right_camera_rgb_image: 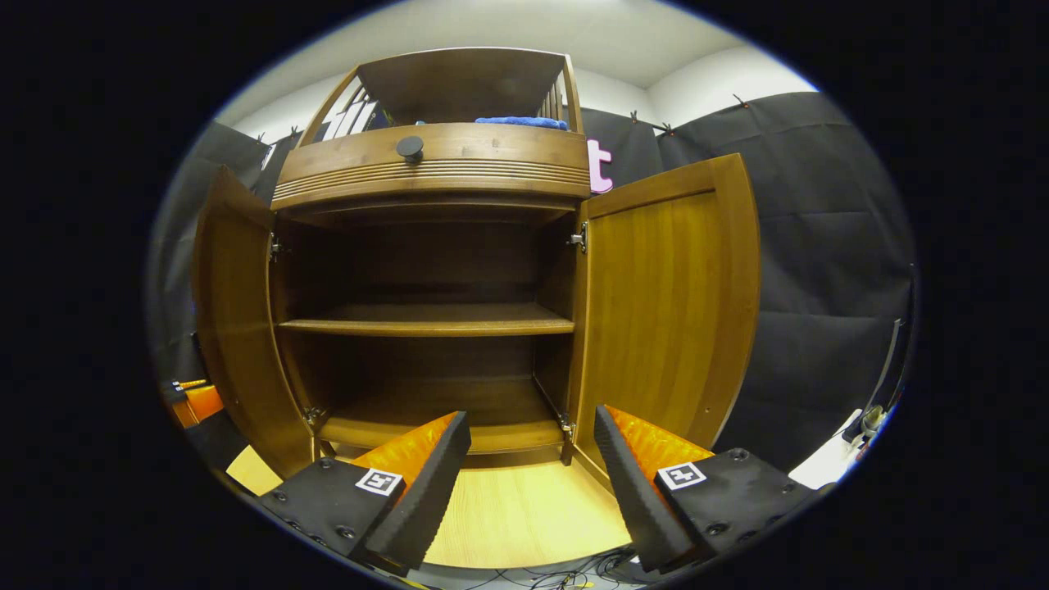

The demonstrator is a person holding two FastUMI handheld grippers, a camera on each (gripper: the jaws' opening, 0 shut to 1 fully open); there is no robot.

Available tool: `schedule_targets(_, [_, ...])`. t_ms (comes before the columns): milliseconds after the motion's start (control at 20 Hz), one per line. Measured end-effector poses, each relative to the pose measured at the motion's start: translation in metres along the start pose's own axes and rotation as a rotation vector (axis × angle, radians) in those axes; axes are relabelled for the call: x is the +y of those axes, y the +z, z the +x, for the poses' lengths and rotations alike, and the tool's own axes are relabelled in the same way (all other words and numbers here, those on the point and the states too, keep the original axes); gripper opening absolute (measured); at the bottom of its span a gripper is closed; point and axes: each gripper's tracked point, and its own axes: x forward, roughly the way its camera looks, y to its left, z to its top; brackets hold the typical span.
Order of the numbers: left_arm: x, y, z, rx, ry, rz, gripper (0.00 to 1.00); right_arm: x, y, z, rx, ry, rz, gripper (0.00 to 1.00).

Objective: Open the right door of the double-door shoe cabinet with the right hand, and open the left door with the left hand.

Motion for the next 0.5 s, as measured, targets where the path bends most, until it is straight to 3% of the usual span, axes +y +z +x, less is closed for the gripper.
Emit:
schedule_targets(100, [0.012, 0.000, -0.006, -0.006, 0.026, -0.010, 0.05, 0.005, 0.001, 0.002, -0.005, 0.005, -0.005, 0.99])
schedule_targets(150, [0.019, 0.000, -0.008, -0.003, 0.032, -0.018, 0.08, 0.008, 0.001, 0.003, -0.005, 0.011, -0.006, 0.98])
schedule_targets(200, [0.022, -0.001, -0.008, 0.000, 0.032, -0.021, 0.02, 0.011, 0.000, 0.004, -0.004, 0.018, -0.007, 0.98])
schedule_targets(250, [0.026, -0.001, -0.010, 0.002, 0.034, -0.019, 0.07, 0.015, 0.001, 0.006, -0.004, 0.024, -0.006, 0.98])
schedule_targets(350, [0.035, 0.000, -0.013, 0.003, 0.044, -0.009, 0.02, 0.021, 0.002, 0.007, -0.006, 0.036, -0.007, 0.98])
schedule_targets(450, [0.043, 0.001, -0.013, 0.006, 0.056, -0.016, 0.04, 0.025, 0.004, 0.006, -0.008, 0.046, -0.011, 0.98])
schedule_targets(500, [0.046, 0.001, -0.015, 0.008, 0.060, -0.019, 0.04, 0.027, 0.004, 0.006, -0.009, 0.049, -0.011, 0.93])
